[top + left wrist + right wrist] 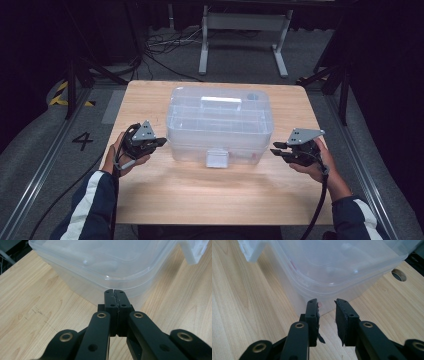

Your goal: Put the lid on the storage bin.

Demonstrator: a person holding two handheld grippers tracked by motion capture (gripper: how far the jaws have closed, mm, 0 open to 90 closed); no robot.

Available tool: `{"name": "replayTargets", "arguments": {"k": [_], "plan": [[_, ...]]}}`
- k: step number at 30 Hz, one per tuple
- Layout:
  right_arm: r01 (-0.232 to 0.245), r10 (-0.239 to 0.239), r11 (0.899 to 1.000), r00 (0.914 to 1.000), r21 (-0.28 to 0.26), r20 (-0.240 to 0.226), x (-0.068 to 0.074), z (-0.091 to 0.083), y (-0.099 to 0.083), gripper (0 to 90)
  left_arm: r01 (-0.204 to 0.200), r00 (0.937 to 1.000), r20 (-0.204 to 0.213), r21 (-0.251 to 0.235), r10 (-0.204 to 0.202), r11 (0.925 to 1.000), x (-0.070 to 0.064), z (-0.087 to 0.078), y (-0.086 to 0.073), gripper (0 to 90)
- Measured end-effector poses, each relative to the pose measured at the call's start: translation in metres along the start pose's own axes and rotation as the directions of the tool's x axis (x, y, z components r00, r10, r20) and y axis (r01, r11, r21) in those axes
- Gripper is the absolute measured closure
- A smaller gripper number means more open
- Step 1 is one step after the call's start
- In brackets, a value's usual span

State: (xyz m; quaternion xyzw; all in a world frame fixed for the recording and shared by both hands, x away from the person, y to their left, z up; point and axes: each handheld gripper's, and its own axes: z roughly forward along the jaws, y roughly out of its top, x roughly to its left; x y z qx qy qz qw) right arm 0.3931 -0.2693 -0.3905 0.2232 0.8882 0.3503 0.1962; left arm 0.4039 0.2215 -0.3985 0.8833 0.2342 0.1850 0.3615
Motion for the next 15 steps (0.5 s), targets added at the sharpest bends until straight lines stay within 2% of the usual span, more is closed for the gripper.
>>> {"name": "replayTargets", "arguments": {"k": [4, 8, 15], "plan": [[0.009, -0.009, 1.0, 1.0, -0.003, -0.002, 0.0, 0.001, 0.002, 72.4, 0.013, 0.9999, -0.003, -0.022, -0.013, 0.9997, -0.001, -0.007, -0.002, 90.0], [0.018, -0.018, 1.0, 0.9998, 0.01, 0.01, 0.002, 0.001, 0.003, 71.0, 0.013, 0.9998, -0.014, -0.021, -0.014, 0.9997, 0.001, -0.015, -0.007, 90.0], [0.028, -0.029, 0.999, 0.9989, 0.026, 0.037, 0.004, -0.005, 0.0, 69.0, 0.023, 0.9988, -0.043, 0.017, -0.023, 0.9996, 0.001, -0.023, -0.024, 84.8]]}}
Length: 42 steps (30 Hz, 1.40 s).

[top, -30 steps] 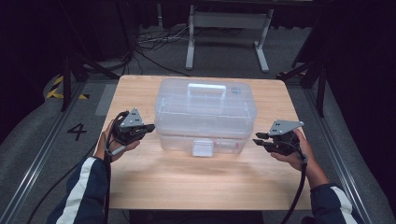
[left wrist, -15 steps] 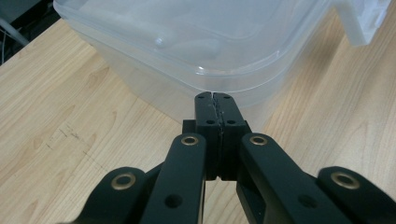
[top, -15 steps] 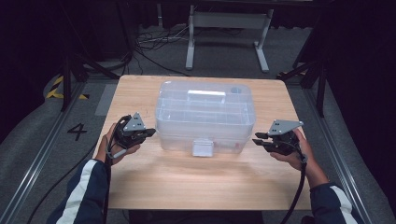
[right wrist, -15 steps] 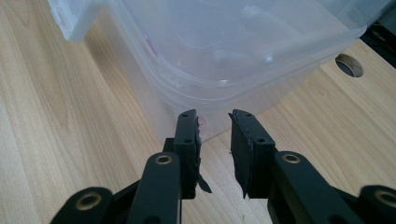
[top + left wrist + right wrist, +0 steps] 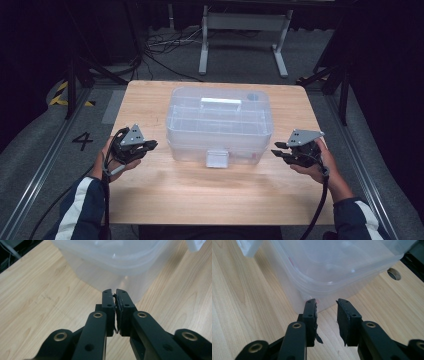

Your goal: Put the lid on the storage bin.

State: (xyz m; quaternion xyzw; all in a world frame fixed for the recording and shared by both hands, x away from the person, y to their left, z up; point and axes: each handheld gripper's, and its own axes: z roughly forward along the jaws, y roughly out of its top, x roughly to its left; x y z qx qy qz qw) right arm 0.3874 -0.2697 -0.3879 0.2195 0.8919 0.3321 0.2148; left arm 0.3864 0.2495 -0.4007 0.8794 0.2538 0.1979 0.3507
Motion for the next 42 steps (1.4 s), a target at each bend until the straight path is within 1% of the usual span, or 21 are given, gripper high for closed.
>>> {"name": "replayTargets", "arguments": {"k": [4, 6, 8, 10, 12, 13, 16, 18, 20, 21, 24, 25, 26, 29, 32, 34, 37, 38, 39, 41, 42], "plan": [[0.012, -0.012, 1.0, 0.9999, 0.011, 0.007, 0.002, -0.004, -0.002, 68.8, -0.001, 1.0, 0.002, 0.008, 0.001, 1.0, -0.001, -0.004, -0.01, 81.6], [0.019, -0.019, 1.0, 0.9998, 0.015, 0.009, 0.002, -0.005, -0.004, 68.1, -0.001, 0.9999, 0.014, 0.003, 0.001, 1.0, -0.003, -0.007, -0.017, 78.9], [0.019, -0.02, 1.0, 0.9996, 0.024, 0.022, 0.003, -0.006, -0.007, 65.7, 0.003, 0.9999, 0.01, 0.008, -0.003, 1.0, -0.003, -0.008, -0.021, 77.2], [0.015, -0.016, 0.999, 0.9996, 0.029, 0.023, 0.003, -0.006, -0.009, 64.4, 0.003, 1.0, 0.009, 0.011, -0.003, 0.9999, -0.003, -0.008, -0.022, 74.9], [0.015, -0.017, 0.999, 0.9989, 0.042, 0.044, 0.002, -0.005, -0.013, 61.7, 0.002, 0.9999, 0.01, 0.03, -0.002, 0.9996, -0.005, -0.008, -0.028, 73.9], [0.01, -0.012, 0.999, 0.9987, 0.044, 0.05, 0.002, -0.005, -0.016, 60.7, -0.005, 1.0, 0.005, 0.043, 0.005, 0.999, -0.006, -0.007, -0.031, 73.2], [0.001, -0.004, 0.999, 0.9982, 0.048, 0.059, 0.001, -0.006, -0.022, 56.4, -0.007, 0.9999, -0.01, 0.075, 0.008, 0.9972, -0.009, -0.005, -0.036, 68.1], [-0.002, -0.002, 0.999, 0.9975, 0.047, 0.07, 0.001, -0.007, -0.027, 53.6, -0.005, 1.0, 0.003, 0.079, 0.005, 0.9969, -0.01, -0.004, -0.04, 67.0], [-0.003, 0.001, 0.999, 0.9972, 0.037, 0.074, 0.001, -0.008, -0.032, 51.5, 0.0, 1.0, 0.008, 0.09, 0.0, 0.9959, -0.011, -0.003, -0.045, 62.5], [-0.004, 0.001, 0.999, 0.9972, 0.034, 0.075, 0.001, -0.009, -0.036, 49.8, 0.006, 0.9999, 0.014, 0.088, -0.007, 0.9961, -0.01, -0.002, -0.046, 59.1], [-0.004, 0.001, 0.999, 0.996, 0.033, 0.089, 0.001, -0.01, -0.046, 46.8, 0.029, 0.9993, 0.021, 0.081, -0.031, 0.9963, -0.009, -0.002, -0.054, 53.6], [-0.012, 0.009, 0.999, 0.9963, 0.033, 0.086, 0.001, -0.011, -0.049, 45.9, 0.043, 0.9988, 0.02, 0.078, -0.044, 0.996, -0.009, -0.002, -0.057, 51.5], [-0.021, 0.018, 0.999, 0.9957, 0.031, 0.091, 0.001, -0.011, -0.054, 44.2, 0.044, 0.9988, 0.018, 0.08, -0.045, 0.9958, -0.009, -0.002, -0.059, 47.5], [-0.038, 0.034, 0.998, 0.9946, 0.04, 0.098, 0.0, -0.011, -0.066, 42.6, 0.048, 0.9987, 0.014, 0.087, -0.05, 0.9951, -0.011, -0.001, -0.063, 41.9], [-0.08, 0.075, 0.996, 0.992, 0.047, 0.102, -0.001, -0.012, -0.078, 39.2, 0.062, 0.9978, 0.018, 0.098, -0.064, 0.9933, -0.012, 0.001, -0.068, 36.2], [-0.103, 0.098, 0.994, 0.989, 0.047, 0.111, -0.002, -0.013, -0.087, 37.3, 0.074, 0.9968, 0.025, 0.097, -0.076, 0.9925, -0.013, 0.001, -0.071, 31.3], [-0.154, 0.149, 0.987, 0.9825, 0.038, 0.111, -0.002, -0.015, -0.1, 34.1, 0.094, 0.9948, 0.029, 0.088, -0.097, 0.9916, -0.015, 0.003, -0.076, 27.2], [-0.165, 0.16, 0.985, 0.9804, 0.041, 0.115, -0.002, -0.015, -0.105, 33.3, 0.108, 0.9928, 0.042, 0.088, -0.112, 0.9903, -0.015, 0.004, -0.079, 25.3], [-0.186, 0.181, 0.982, 0.9773, 0.035, 0.11, -0.002, -0.015, -0.111, 32.6, 0.109, 0.9923, 0.049, 0.094, -0.114, 0.9896, -0.015, 0.005, -0.081, 24.7], [-0.214, 0.211, 0.977, 0.9732, 0.024, 0.092, -0.001, -0.015, -0.119, 30.0, 0.112, 0.9921, 0.045, 0.107, -0.117, 0.9879, -0.017, 0.007, -0.084, 22.8], [-0.225, 0.222, 0.974, 0.9707, 0.022, 0.092, -0.001, -0.015, -0.122, 29.1, 0.118, 0.9907, 0.056, 0.106, -0.124, 0.9874, -0.017, 0.008, -0.087, 22.0]]}}
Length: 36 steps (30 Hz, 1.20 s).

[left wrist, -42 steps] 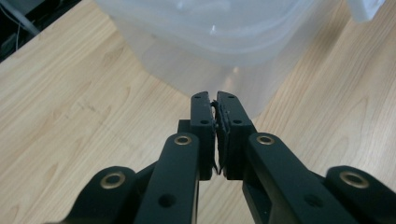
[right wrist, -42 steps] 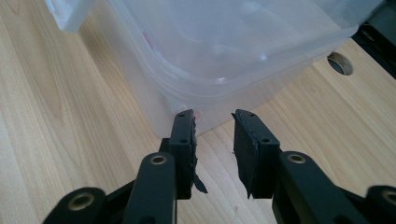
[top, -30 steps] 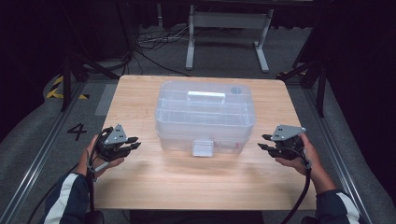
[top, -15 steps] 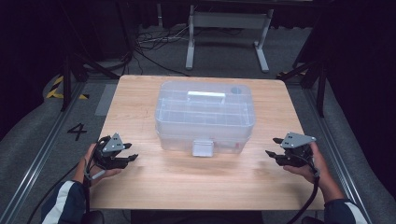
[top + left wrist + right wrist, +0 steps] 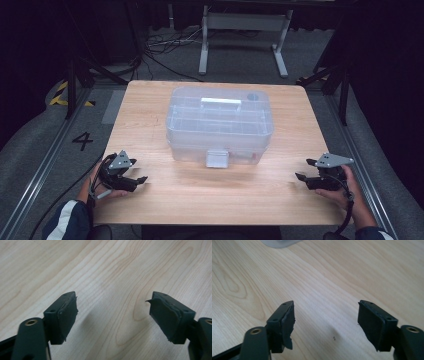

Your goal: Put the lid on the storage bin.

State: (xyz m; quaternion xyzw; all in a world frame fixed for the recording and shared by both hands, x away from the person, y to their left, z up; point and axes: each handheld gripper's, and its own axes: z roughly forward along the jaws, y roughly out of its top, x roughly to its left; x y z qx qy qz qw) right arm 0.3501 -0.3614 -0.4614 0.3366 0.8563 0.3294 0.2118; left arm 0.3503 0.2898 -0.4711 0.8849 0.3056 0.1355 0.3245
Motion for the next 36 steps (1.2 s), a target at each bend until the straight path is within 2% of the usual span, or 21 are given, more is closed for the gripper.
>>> {"name": "replayTargets", "arguments": {"k": [3, 4, 7, 10, 13, 15, 36], "plan": [[-0.05, 0.05, 0.999, 0.9987, -0.012, -0.004, -0.001, 0.003, -0.011, 26.0, 0.019, 0.9998, 0.006, 0.006, -0.019, 0.9998, 0.0, 0.003, -0.006, 21.5], [-0.062, 0.062, 0.998, 0.9981, -0.011, -0.001, -0.001, 0.004, -0.014, 24.9, 0.042, 0.999, 0.018, -0.003, -0.042, 0.9991, 0.0, 0.003, -0.008, 20.1], [-0.092, 0.092, 0.996, 0.9958, -0.017, 0.003, -0.001, 0.008, -0.023, 22.4, 0.071, 0.9973, 0.022, -0.024, -0.07, 0.9972, 0.0, 0.002, -0.013, 19.0], [-0.138, 0.137, 0.99, 0.9904, -0.043, -0.015, -0.003, 0.01, -0.028, 21.3, 0.086, 0.9962, -0.002, -0.04, -0.087, 0.9954, -0.003, 0.003, -0.015, 16.7], [-0.151, 0.15, 0.988, 0.9885, -0.039, -0.017, -0.004, 0.01, -0.028, 21.2, 0.099, 0.9949, -0.014, -0.041, -0.1, 0.9942, -0.005, 0.002, -0.016, 16.7], [-0.17, 0.168, 0.985, 0.9851, -0.03, -0.035, -0.006, 0.011, -0.028, 20.8, 0.102, 0.9946, -0.018, -0.04, -0.103, 0.994, -0.006, 0.002, -0.016, 16.7], [-0.174, 0.173, 0.984, 0.9843, -0.029, -0.036, -0.006, 0.011, -0.028, 20.6, 0.11, 0.9937, -0.015, -0.041, -0.111, 0.9931, -0.006, 0.002, -0.016, 16.6]]}}
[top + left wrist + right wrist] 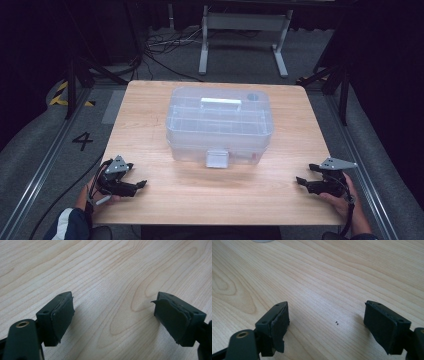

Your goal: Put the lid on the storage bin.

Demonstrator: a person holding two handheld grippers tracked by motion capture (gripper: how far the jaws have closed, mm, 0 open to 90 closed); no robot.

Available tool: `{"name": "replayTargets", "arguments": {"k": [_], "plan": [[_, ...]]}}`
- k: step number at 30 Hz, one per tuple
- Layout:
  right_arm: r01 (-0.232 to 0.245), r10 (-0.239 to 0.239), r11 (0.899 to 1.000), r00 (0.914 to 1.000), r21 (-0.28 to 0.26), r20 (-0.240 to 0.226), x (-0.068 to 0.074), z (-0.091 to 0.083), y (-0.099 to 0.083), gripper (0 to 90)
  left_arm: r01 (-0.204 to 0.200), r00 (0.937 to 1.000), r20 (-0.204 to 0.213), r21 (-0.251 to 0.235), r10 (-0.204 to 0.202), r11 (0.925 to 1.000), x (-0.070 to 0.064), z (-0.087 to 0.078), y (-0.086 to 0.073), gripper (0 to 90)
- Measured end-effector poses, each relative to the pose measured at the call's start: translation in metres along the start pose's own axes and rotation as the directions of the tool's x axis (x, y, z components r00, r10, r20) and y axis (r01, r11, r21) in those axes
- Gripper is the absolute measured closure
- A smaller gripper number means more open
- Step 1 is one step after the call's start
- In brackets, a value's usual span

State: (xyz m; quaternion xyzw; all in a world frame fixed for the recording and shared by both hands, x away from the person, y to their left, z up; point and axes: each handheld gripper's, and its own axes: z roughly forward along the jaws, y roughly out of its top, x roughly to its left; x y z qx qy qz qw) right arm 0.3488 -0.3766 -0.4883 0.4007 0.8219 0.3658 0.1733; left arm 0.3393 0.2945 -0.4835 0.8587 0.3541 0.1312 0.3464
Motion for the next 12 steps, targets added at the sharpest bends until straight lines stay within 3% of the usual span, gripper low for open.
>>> {"name": "replayTargets", "arguments": {"k": [12], "plan": [[-0.001, 0.001, 1.0, 1.0, 0.0, 0.0, -0.0002, 0.0001, 0.0001, 20.4, -0.001, 1.0, -0.001, 0.0, 0.001, 1.0, 0.0, -0.0001, 0.0, 16.5]]}}
